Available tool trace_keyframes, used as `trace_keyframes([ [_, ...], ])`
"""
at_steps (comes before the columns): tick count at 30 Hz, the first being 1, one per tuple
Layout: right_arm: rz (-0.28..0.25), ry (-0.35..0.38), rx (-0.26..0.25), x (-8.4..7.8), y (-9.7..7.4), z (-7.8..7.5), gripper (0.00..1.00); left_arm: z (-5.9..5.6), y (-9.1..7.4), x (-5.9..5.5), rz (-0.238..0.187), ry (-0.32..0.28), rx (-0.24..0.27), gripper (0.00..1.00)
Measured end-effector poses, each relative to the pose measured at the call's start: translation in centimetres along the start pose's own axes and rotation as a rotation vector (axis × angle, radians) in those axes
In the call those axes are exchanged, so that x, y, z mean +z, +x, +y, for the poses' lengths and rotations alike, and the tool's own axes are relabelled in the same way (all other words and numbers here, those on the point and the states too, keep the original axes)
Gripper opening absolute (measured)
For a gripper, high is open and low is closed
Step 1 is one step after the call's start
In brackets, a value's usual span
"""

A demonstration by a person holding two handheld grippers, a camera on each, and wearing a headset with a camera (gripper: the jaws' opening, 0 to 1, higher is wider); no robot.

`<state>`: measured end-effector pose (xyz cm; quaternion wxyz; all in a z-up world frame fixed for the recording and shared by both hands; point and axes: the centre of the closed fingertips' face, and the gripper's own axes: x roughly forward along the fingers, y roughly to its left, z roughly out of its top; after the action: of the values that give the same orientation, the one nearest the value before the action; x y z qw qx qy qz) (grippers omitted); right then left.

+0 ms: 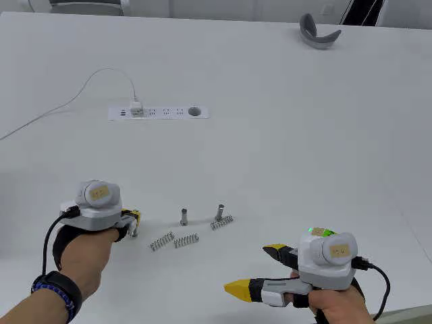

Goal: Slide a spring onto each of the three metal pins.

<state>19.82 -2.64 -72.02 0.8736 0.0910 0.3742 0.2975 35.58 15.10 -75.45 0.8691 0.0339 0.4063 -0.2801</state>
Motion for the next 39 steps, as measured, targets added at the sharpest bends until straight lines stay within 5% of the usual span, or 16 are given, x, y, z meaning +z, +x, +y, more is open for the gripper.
trace_keyframes([
  [20,-0.003,-0.005,0.005,-0.1,-0.3,0.3,0.83,0.5,-1.1,-0.6,-0.021,0.023,0.007,0.07],
  [39,0.0,-0.005,0.004,0.0,-0.4,0.2,0.83,-0.7,-0.3,0.1,-0.038,0.098,-0.003,0.07],
])
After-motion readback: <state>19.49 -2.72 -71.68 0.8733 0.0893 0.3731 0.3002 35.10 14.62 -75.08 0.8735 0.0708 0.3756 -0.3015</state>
